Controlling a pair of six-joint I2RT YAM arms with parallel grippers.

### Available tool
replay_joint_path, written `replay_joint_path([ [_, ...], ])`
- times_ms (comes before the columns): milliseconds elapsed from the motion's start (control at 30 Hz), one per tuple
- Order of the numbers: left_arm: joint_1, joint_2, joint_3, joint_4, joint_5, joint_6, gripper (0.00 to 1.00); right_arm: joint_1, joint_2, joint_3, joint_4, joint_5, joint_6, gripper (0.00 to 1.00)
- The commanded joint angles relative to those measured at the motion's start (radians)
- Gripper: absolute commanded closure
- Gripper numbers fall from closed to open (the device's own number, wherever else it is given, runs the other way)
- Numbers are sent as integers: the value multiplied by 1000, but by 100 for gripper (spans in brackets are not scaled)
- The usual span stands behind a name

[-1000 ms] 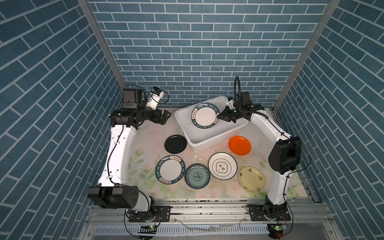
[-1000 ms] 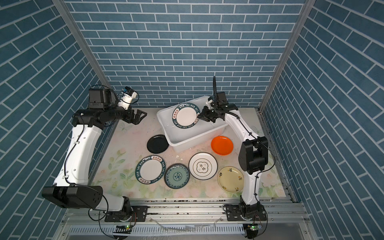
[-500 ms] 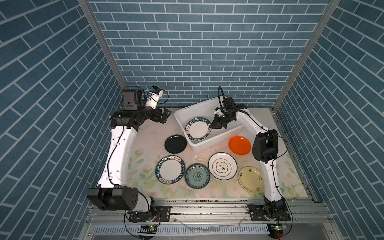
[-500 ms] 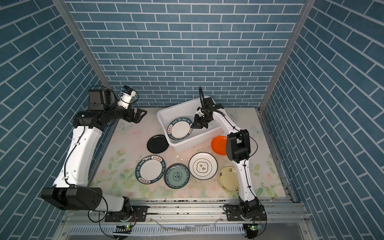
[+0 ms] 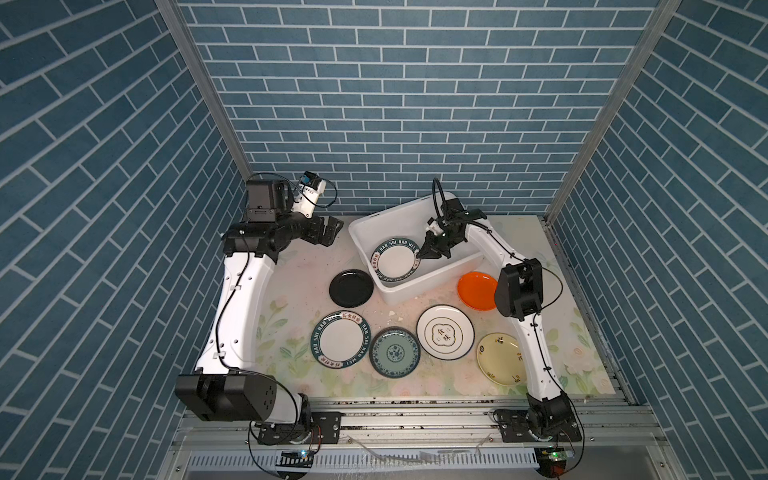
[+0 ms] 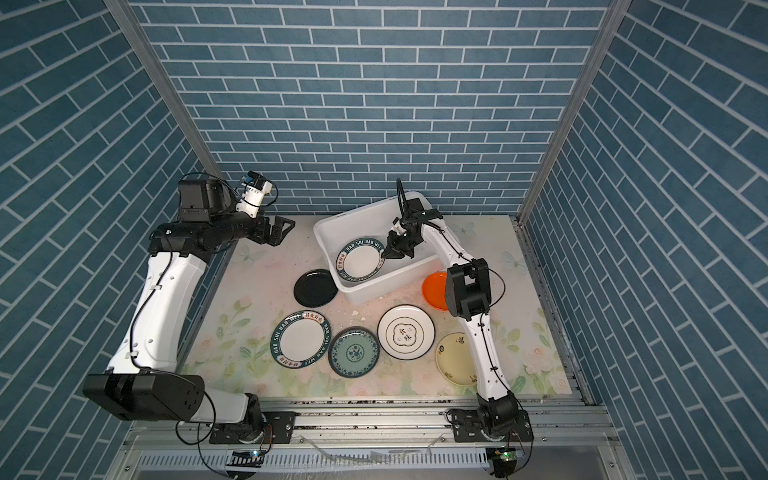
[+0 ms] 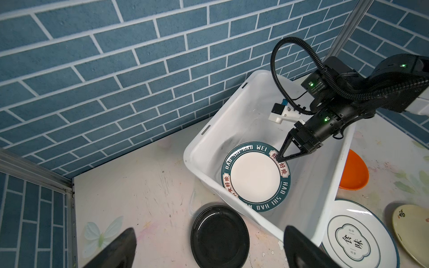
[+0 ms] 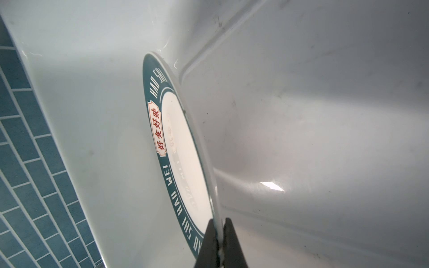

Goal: Place the plates into the plastic bin on the countertop
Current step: 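Lower the held plate into the white bin with the right gripper, then open the right gripper to release the plate inside the bin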

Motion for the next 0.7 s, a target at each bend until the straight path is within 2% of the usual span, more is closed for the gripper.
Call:
replay_joint_path([
  [0,-5,10,-12,24,19,-31,1,3,25,32,-25,-38,-55,100],
  [667,-4,14,-35,30,33,-56,0,3,114,63,-22,-45,-62,99],
])
